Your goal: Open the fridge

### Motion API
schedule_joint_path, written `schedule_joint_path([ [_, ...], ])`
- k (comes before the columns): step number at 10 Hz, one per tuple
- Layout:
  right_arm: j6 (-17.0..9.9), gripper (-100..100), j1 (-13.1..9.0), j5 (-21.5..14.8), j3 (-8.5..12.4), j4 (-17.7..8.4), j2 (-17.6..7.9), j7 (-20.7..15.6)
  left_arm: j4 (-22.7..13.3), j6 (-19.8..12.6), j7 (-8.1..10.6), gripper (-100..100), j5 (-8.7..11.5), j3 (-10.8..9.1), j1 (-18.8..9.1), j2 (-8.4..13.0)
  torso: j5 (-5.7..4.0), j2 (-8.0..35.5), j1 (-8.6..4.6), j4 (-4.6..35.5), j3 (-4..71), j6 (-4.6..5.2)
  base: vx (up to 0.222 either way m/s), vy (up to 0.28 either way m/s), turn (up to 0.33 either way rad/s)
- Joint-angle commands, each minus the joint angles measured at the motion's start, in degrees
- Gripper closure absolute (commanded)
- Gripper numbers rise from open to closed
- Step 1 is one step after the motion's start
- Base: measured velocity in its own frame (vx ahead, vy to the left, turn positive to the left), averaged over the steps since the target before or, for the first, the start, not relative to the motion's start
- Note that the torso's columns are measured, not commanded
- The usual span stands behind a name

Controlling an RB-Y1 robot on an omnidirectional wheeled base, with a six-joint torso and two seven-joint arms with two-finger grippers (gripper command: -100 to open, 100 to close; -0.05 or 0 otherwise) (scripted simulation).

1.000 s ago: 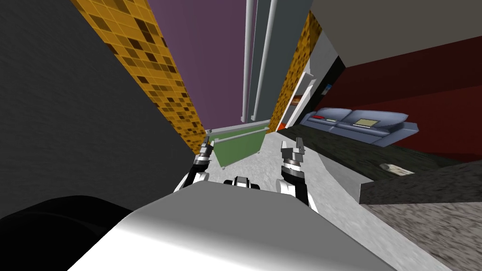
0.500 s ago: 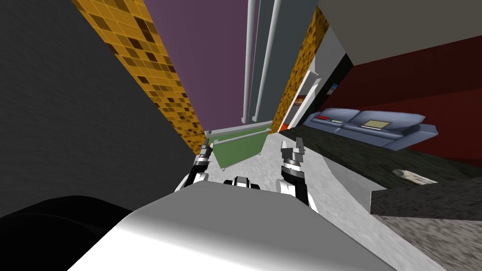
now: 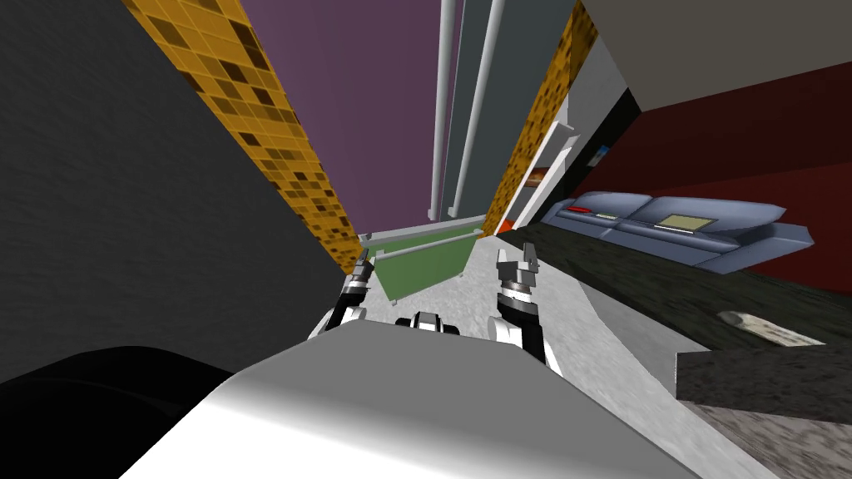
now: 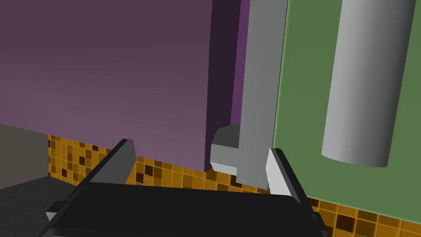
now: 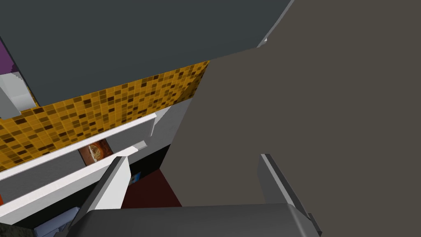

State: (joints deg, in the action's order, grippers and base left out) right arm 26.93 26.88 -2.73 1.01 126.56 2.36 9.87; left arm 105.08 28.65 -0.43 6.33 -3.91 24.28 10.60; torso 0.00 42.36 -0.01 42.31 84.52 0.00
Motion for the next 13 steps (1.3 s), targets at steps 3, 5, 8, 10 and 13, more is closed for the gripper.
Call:
schedule_joint_path([
  [3, 0.0, 0, 0.0, 0.0, 0.0, 0.0, 0.0, 0.0, -6.1, 1.4, 0.26, -100, 0.4, -1.88, -0.7, -0.4, 0.00, -0.1, 0.01, 0.0, 0.1, 0.00, 0.100, -0.019, 0.058],
  [5, 0.0, 0, 0.0, 0.0, 0.0, 0.0, 0.0, 0.0, -8.5, 1.9, 0.35, -100, 0.5, -2.63, -1.1, -1.2, 0.10, -0.3, 0.17, -0.1, 0.2, 0.10, 0.073, -0.018, 0.060],
  [8, 0.0, 0, 0.0, 0.0, 0.0, 0.0, 0.0, 0.0, -11.9, 2.6, 0.49, -100, 0.7, -3.72, -1.6, -3.4, 0.01, -0.2, 0.02, -0.1, 0.1, 0.01, 0.096, -0.009, 0.044],
  [10, 0.0, 0, 0.0, 0.0, 0.0, 0.0, 0.0, 0.0, -13.9, 3.0, 0.57, -100, 0.9, -4.34, -1.9, -5.7, -0.01, 0.0, -0.02, 0.0, 0.0, 0.00, 0.082, -0.014, 0.045],
  [13, 0.0, 0, 0.0, 0.0, 0.0, 0.0, 0.0, 0.0, -15.9, 3.5, 0.65, -100, 1.0, -4.99, -2.2, -10.6, 0.00, 0.0, 0.02, 0.0, 0.0, 0.00, 0.053, -0.014, 0.028],
])
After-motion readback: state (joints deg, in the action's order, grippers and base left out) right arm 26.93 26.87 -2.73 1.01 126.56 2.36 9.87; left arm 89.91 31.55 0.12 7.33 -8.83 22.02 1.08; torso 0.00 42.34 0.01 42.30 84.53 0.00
